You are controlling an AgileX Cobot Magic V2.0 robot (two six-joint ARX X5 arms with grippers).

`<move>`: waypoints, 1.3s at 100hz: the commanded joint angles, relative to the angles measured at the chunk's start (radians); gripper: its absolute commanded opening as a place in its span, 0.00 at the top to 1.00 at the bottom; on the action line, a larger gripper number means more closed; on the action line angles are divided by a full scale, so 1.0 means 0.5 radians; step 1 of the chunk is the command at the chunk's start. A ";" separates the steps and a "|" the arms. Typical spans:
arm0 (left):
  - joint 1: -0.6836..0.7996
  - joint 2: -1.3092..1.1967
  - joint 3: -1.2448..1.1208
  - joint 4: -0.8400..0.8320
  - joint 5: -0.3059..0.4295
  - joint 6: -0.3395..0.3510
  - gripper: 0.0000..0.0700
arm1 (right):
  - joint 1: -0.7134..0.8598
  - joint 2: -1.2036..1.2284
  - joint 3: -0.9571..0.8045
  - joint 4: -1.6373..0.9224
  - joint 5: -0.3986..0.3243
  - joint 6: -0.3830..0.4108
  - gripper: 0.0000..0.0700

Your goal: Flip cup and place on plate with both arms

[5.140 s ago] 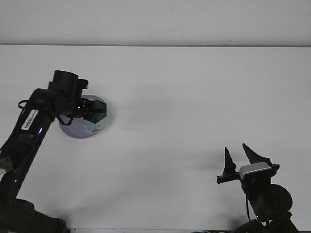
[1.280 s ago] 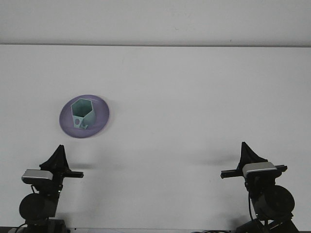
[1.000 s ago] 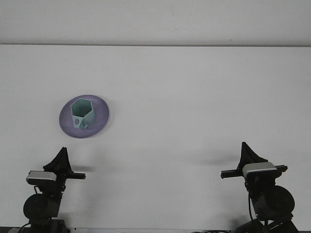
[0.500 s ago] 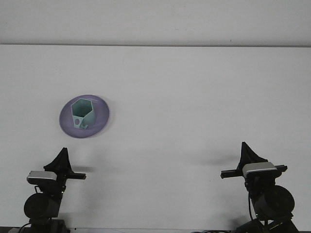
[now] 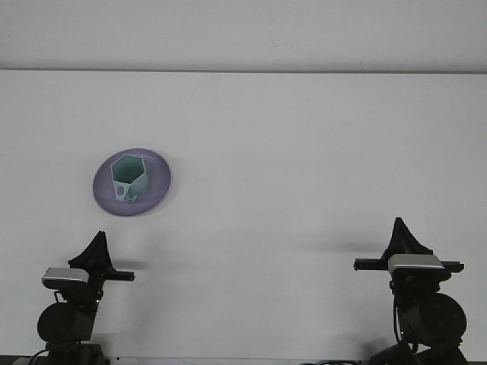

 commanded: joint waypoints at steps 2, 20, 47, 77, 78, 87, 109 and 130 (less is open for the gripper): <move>-0.003 -0.002 -0.038 0.018 -0.005 -0.017 0.98 | -0.056 -0.027 -0.021 0.013 -0.078 -0.072 1.00; -0.003 -0.002 -0.038 0.018 -0.005 -0.017 0.98 | -0.414 -0.217 -0.358 0.104 -0.789 -0.269 1.00; -0.002 -0.002 -0.038 0.018 -0.005 -0.018 0.98 | -0.748 -0.573 -0.831 0.259 -0.941 -0.270 1.00; -0.003 -0.005 -0.037 0.018 -0.005 -0.018 0.98 | -0.750 -0.572 -0.929 0.378 -0.938 -0.281 1.00; -0.003 -0.005 -0.037 0.018 -0.005 -0.018 0.98 | -0.750 -0.572 -0.929 0.389 -0.938 -0.281 1.00; -0.003 -0.003 -0.037 0.017 -0.005 -0.018 0.98 | -0.749 -0.573 -0.929 0.438 -0.938 -0.276 1.00; -0.003 -0.003 -0.037 0.018 -0.005 -0.018 0.98 | -0.750 -0.573 -0.929 0.494 -0.936 -0.275 1.00; -0.003 -0.003 -0.037 0.018 -0.005 -0.018 0.98 | -0.750 -0.573 -0.929 0.508 -0.936 -0.275 1.00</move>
